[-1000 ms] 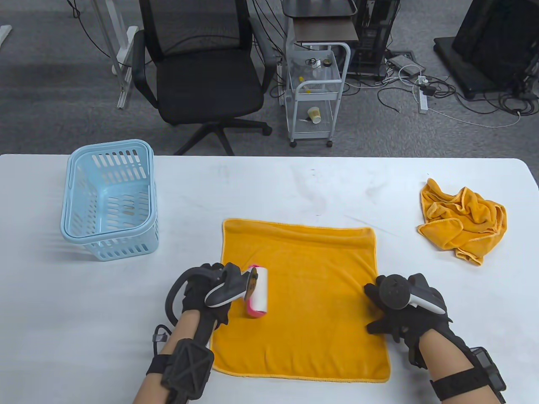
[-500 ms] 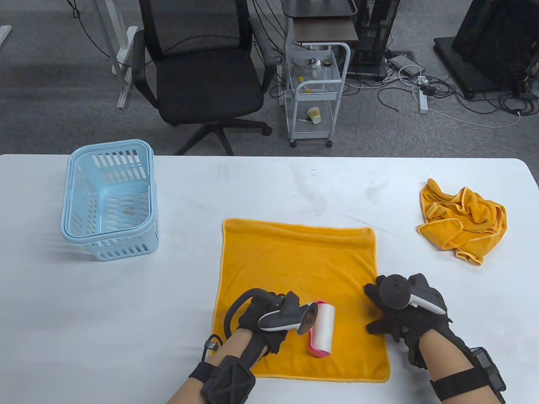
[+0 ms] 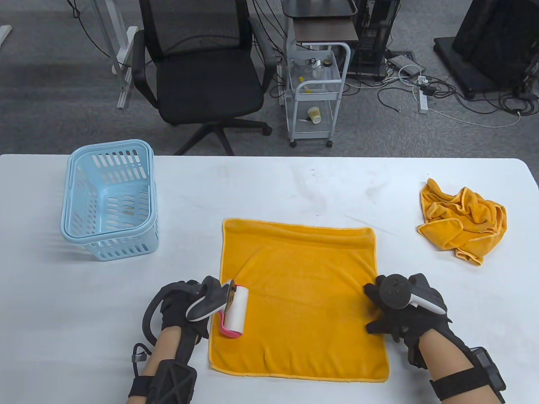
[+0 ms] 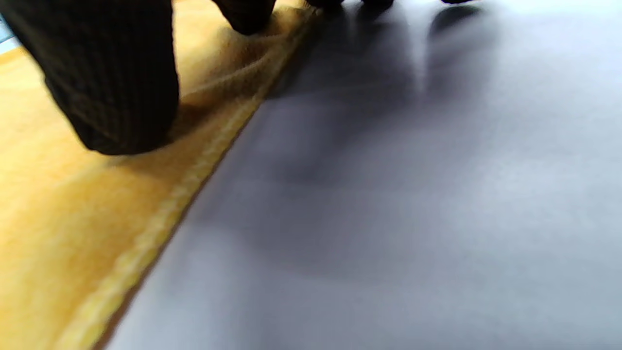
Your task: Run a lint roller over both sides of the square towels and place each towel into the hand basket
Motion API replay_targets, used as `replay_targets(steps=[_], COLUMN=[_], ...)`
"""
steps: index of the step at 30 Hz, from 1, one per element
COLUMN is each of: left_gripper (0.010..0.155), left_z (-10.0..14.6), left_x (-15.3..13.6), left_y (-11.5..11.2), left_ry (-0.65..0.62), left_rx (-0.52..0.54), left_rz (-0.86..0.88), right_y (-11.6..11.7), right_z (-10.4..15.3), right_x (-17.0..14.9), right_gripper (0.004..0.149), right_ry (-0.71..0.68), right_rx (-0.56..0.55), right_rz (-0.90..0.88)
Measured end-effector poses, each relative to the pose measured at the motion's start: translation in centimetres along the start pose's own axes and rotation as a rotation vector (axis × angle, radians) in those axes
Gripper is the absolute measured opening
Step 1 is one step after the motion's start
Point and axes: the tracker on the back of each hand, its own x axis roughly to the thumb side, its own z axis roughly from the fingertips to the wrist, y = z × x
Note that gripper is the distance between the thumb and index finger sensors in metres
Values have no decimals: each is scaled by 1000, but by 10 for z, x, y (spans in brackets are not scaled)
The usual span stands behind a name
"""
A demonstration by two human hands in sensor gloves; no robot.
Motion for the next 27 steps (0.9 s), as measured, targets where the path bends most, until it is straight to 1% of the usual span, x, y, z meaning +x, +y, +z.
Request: replay_targets(steps=[2,4,6,9,12,14,16,17,20,22,24,27], left_gripper=[41,42,44,44,45,47,49,50,52,52,52,52], left_z=[-2,-6,-9,-11,-8,-5,-4,-4,-6,-9,-12,-17], left_x=[-3,-7,-12,-21,-39,-53,-70,-76,-100,-111,-119,-124], left_y=[-4,-10,-16,-17,-16,-18,-24,-27,-44,-56,-67,-80], left_ry=[-23,-71,-114,-134,-129,-104,-58,-41,41,85,130,184], left_rx=[4,26,6,20,54,64,92,89,61,29,-8,-56], left_rz=[55,165,276,359,499,571,619,641,726,772,783,767], right_y=[0,1,1,1,1,1,1,1,1,1,1,1], right_z=[0,0,0,0,0,0,0,0,0,0,0,0], right_x=[0,0,0,0,0,0,-1,-1,-1,-1,-1,-1], right_gripper=[97,97,97,97,97,97,97,97,97,97,98,98], right_ry=[0,0,-1,0,1,1,1,1,3,4,6,7], right_rx=[-2,-5,-6,-5,-5,-5,-5,-5,-4,-5,-5,-5], right_rz=[-5,-4,-5,-11,-13,-15,-18,-18,-21,-21,-23,-26])
